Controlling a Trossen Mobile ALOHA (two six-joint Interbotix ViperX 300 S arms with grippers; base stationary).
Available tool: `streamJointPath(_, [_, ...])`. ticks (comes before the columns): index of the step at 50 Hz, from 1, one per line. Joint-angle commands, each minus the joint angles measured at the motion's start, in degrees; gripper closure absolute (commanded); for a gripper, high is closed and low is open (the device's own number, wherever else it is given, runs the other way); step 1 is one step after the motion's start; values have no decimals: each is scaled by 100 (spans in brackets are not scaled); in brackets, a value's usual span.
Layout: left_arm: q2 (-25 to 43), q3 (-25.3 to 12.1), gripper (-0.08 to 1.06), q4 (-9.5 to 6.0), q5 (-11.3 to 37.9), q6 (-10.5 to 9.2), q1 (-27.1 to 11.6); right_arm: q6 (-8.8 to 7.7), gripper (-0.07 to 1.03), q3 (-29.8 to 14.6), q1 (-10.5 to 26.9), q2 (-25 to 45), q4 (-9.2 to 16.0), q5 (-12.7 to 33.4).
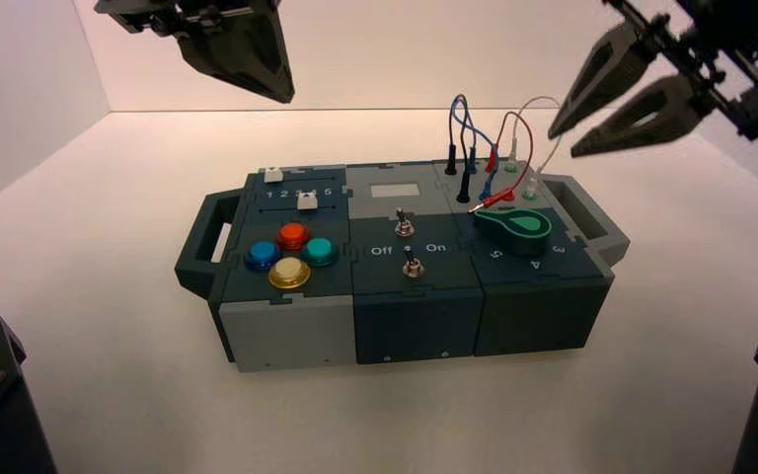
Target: Insert the red wire.
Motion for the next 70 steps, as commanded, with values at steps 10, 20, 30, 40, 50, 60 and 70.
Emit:
streamJointPath(10, [237, -290, 101, 18, -18, 79, -18, -53, 61, -26, 18, 352, 97, -343])
streamJointPath(20, [334, -325, 101, 44, -18, 114, -18, -220, 61, -167, 18, 677, 132, -448])
streamJointPath(30, [448, -334, 101, 70, -26, 141, -18, -475, 61, -237, 18, 879, 352, -483])
streamJointPath(40, [615, -404, 101, 79, -26, 167, -18, -1301, 61, -202, 18, 1266, 1169, -563])
streamJointPath(50, [712, -475, 101, 70, -26, 193, -18, -2250, 61, -202, 18, 1705, 2092, -589])
streamJointPath(60, [712, -475, 101, 70, 0, 202, -18, -2470, 61, -264, 18, 2057, 2206, -589])
streamJointPath(70, [721, -501, 101, 70, 0, 211, -18, -2496, 61, -316, 18, 2030, 2206, -624])
